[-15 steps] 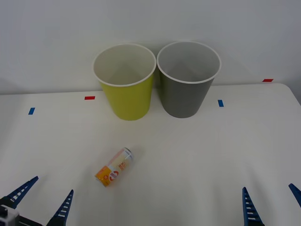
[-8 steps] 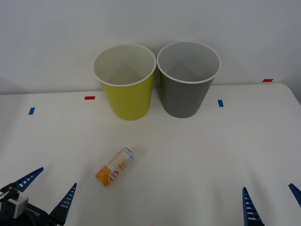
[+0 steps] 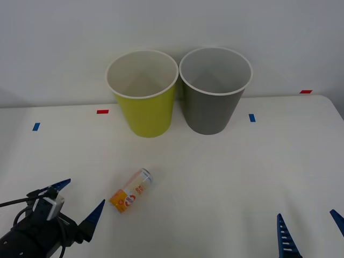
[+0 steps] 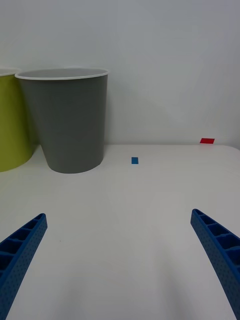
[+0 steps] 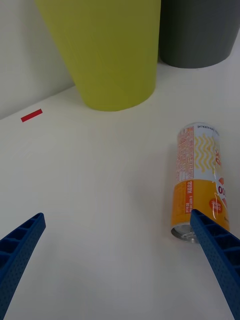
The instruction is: Put cans in the gray bin and PET bottles in the light green bin.
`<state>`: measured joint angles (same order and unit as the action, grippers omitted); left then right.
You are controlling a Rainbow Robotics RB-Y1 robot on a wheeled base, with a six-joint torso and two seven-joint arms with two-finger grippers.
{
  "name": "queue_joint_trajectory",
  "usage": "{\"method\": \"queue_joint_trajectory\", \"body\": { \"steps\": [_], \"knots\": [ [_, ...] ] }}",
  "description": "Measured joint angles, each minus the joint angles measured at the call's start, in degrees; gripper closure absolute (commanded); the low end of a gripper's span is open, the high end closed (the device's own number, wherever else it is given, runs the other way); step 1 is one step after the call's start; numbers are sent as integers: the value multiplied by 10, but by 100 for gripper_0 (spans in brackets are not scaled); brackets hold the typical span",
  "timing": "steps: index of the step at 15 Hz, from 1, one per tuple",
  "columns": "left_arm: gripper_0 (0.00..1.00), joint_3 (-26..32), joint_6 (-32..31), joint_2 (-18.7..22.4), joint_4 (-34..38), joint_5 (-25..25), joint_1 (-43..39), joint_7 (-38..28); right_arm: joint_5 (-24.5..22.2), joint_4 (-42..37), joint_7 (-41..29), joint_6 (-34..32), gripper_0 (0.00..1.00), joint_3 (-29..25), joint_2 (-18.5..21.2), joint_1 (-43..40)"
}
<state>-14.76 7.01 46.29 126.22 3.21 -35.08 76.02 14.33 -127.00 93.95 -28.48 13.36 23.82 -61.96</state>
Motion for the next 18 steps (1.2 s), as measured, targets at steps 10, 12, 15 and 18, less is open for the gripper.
{"method": "queue_joint_trajectory", "body": {
  "steps": [10,12,15,18],
  "knots": [
    [0,-36,379,48,146,162,171,41,0,0,0,0,0,0,0,0],
    [0,-36,422,33,147,202,202,78,0,0,0,0,0,0,0,0],
    [0,-36,490,10,148,250,243,116,0,0,0,0,0,0,0,0],
    [0,-42,565,-5,148,272,291,116,0,0,0,0,0,0,0,0]
  ]
}}
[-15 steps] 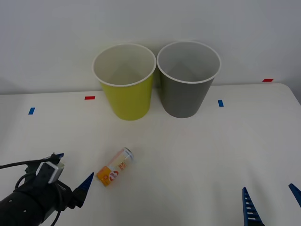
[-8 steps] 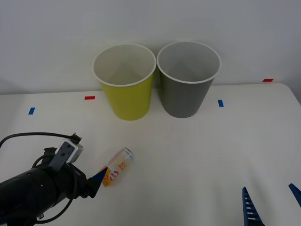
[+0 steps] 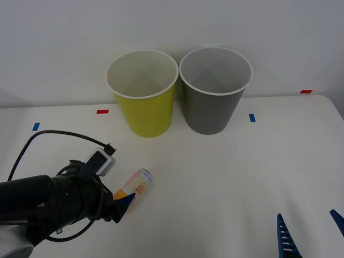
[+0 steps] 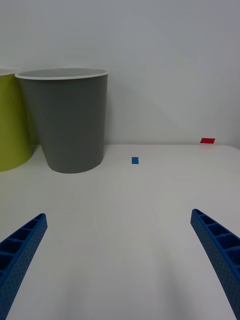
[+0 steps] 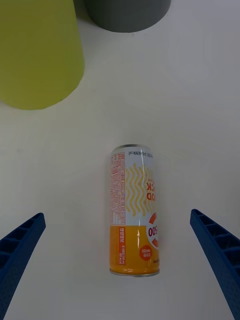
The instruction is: Put cans in the gray bin and PET bottles in the light green bin.
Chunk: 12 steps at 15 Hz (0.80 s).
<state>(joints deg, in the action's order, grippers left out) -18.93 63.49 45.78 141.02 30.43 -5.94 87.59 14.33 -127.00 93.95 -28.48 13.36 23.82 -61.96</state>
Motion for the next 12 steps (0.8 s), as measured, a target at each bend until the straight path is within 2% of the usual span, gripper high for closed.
{"method": "queue_joint_trajectory", "body": {
  "steps": [5,8,12],
  "knots": [
    [0,-20,104,-41,0,7,62,-18,0,0,0,0,0,0,0,0],
    [0,-59,126,-44,-3,-17,94,-27,0,0,0,0,0,0,0,0],
    [0,-106,132,-58,-49,-48,144,-37,0,0,0,0,0,0,0,0]
  ]
}}
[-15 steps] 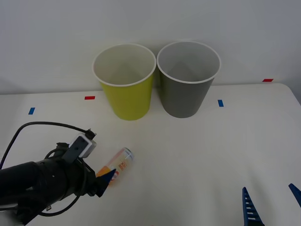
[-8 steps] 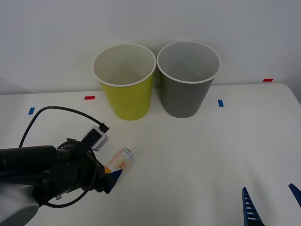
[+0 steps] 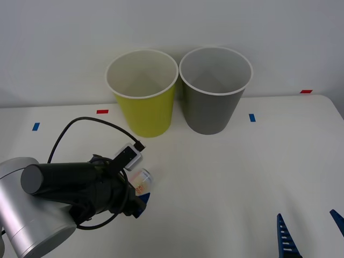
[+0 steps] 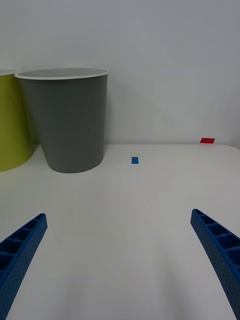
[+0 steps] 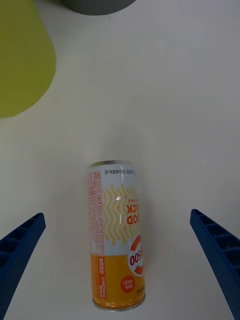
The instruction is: Put cans in the gray bin and PET bottles in the light green bin.
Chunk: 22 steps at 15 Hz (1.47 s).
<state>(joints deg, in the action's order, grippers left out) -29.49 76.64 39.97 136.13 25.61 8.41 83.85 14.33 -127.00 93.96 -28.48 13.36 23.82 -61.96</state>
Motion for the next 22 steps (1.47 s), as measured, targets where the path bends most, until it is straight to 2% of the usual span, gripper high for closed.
{"method": "queue_joint_trajectory", "body": {
  "steps": [7,16,20,22],
  "knots": [
    [0,-7,115,-70,-22,-9,36,-19,0,0,0,0,0,0,0,0],
    [0,-32,123,-113,-113,-47,78,-11,0,0,0,0,0,0,0,0],
    [0,-32,176,-137,-142,-48,109,-8,0,0,0,0,0,0,0,0],
    [0,-32,178,-151,-176,-48,124,-2,0,0,0,0,0,0,0,0]
  ]
}}
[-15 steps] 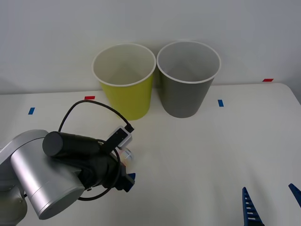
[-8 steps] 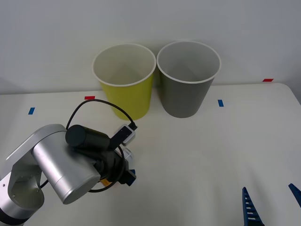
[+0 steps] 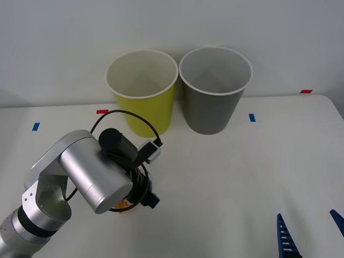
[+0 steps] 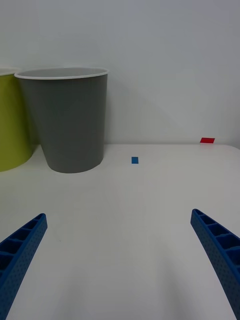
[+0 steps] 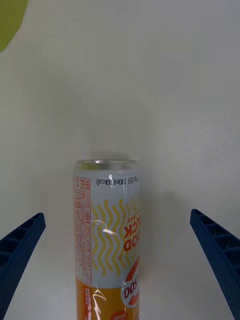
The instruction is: Put cans in the gray bin and PET bottles in the light green bin.
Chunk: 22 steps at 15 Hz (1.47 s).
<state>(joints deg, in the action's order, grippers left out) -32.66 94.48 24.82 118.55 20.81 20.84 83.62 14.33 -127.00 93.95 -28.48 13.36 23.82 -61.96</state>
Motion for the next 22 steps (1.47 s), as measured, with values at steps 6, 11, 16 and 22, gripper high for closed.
{"method": "queue_joint_trajectory", "body": {
  "steps": [6,11,16,22],
  "knots": [
    [0,2,14,-39,-74,-14,19,4,0,0,0,0,0,0,0,0],
    [0,29,20,-60,-101,-28,19,9,0,0,0,0,0,0,0,0],
    [0,42,38,-74,-112,-29,19,11,0,0,0,0,0,0,0,0],
    [0,67,38,-87,-136,-30,20,23,0,0,0,0,0,0,0,0]
  ]
}}
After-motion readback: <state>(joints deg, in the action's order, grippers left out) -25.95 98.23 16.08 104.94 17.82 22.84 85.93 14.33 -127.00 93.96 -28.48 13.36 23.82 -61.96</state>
